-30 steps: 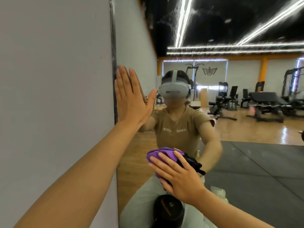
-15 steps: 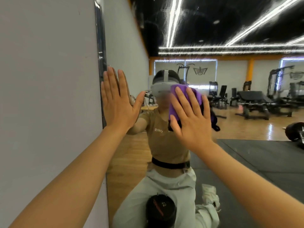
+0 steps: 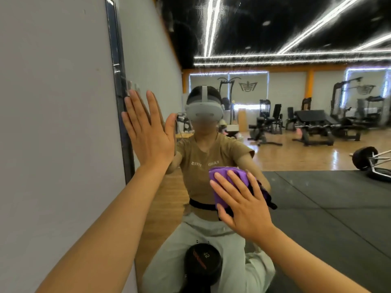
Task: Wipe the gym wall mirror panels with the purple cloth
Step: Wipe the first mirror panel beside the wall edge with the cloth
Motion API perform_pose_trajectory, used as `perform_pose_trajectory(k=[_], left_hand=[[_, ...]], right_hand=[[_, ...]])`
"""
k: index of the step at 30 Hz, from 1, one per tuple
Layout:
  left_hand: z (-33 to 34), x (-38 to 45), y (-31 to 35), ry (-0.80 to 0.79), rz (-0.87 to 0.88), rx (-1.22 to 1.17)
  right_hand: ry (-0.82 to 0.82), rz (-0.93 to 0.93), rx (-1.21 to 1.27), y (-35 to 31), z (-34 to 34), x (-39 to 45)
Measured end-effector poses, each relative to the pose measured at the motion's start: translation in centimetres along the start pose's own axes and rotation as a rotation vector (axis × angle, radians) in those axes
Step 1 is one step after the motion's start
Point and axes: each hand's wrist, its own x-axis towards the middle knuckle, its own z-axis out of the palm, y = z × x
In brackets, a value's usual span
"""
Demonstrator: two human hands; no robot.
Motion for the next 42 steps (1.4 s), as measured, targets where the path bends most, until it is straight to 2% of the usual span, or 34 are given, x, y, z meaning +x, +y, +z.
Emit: perform_pose_trajectory(k=[4, 8, 11, 14, 19, 21, 27, 30, 35, 40, 42], left_hand=[[0.1, -0.1, -0.2, -0.02, -0.005, -0.008], [0.1, -0.2, -0.2, 0.014, -0.001, -0.02], [0.1, -0.3, -0.4, 0.01, 0.014, -0.015], [0.2, -0.4, -0.6, 0.022, 0.034, -0.016], [0.4, -0.6, -0.7, 0.044, 0.036, -0.03], [0.3, -0.7, -0.7, 0.048, 0.036, -0.031], [0.1, -0.7, -0.6, 0.056, 0.043, -0.036], [0.3, -0.8, -0.6, 0.054, 0.051, -0.031], [0.1, -0.7, -0.6, 0.038, 0.055, -0.038], [0.2, -0.7, -0.7, 0.033, 0.044, -0.036], [0.2, -0.8, -0.6, 0.03, 0.04, -0.036]], right_hand=[[0.096, 0.148, -0.055, 4.6, -1.9, 7.6], [0.119, 0.246, -0.08, 8.1, -3.2, 13.4], [0.169, 0.291, -0.076, 7.3, -3.0, 12.2], [0.17, 0.316, -0.065, 4.7, -1.6, 7.1], [0.014, 0.135, -0.091, 1.9, 0.4, -5.4], [-0.045, 0.037, -0.114, 2.3, 0.4, -7.8], [-0.063, -0.176, -0.128, 7.3, -1.5, -3.9], [-0.038, -0.11, -0.151, 11.0, -3.3, 1.8], [0.038, 0.124, -0.144, 15.8, -6.1, 10.9], [0.129, 0.263, -0.12, 13.8, -4.8, 9.0], [0.143, 0.259, -0.117, 12.5, -3.9, 6.4]])
